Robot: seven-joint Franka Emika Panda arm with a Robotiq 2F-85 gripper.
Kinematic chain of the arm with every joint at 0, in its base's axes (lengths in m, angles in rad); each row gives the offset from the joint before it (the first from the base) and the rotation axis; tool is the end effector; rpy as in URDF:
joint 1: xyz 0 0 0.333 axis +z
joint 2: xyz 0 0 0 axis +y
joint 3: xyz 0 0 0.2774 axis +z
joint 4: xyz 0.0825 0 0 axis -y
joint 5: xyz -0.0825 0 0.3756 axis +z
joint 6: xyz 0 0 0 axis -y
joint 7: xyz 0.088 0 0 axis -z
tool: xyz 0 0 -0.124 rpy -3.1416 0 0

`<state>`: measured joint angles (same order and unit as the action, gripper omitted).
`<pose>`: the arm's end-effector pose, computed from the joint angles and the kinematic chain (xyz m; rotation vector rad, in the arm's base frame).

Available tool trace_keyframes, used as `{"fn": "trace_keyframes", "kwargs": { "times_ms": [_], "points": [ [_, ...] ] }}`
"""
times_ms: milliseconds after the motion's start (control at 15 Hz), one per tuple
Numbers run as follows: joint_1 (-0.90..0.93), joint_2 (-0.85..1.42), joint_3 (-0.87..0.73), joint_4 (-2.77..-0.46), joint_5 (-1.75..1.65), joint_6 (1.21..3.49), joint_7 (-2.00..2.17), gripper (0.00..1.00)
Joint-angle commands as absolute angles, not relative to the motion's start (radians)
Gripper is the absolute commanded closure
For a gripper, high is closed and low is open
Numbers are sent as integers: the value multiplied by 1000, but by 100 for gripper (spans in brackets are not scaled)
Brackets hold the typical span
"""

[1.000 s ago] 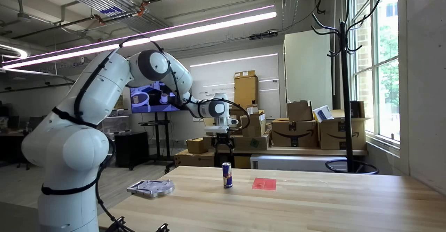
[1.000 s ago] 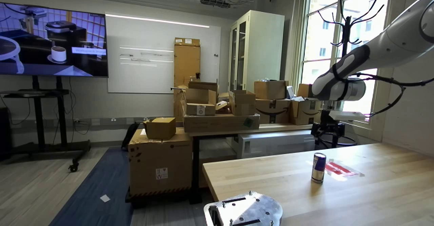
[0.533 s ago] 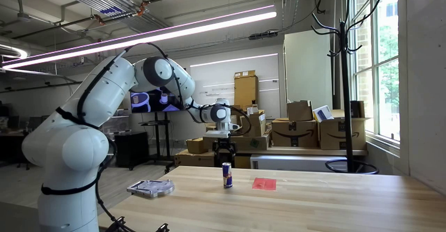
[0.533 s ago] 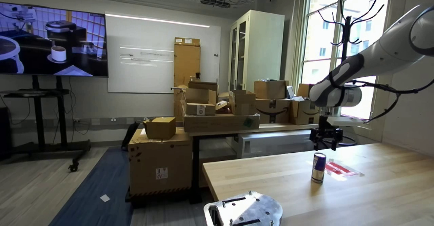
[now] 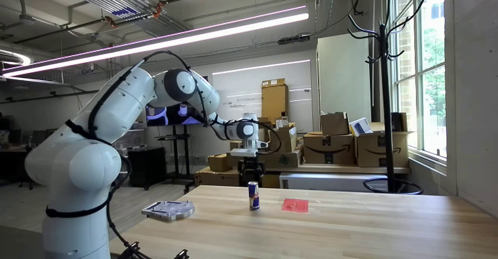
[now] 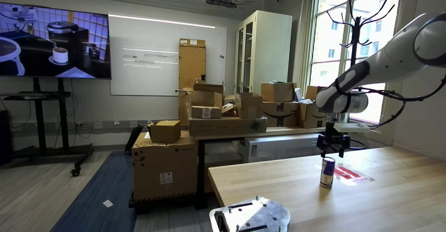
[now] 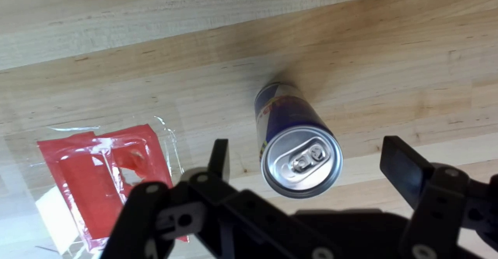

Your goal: Pu the can on the metal object

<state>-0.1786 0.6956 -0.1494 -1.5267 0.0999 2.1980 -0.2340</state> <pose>0.6447 -0.2023 0.2088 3.1253 -0.1875 -0.0302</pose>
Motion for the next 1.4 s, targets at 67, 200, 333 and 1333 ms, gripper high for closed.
{"fn": "trace_keyframes", "kwargs": {
  "times_ms": [67,200,333,1333],
  "points": [
    [-211,741,-110,-1449,83,2146,-216,0],
    [-212,756,-107,-1434,84,2142,-214,0],
    [-211,768,-107,-1420,81,2140,-212,0],
    [-216,799,-109,-1409,76,2138,-213,0]
  ]
}}
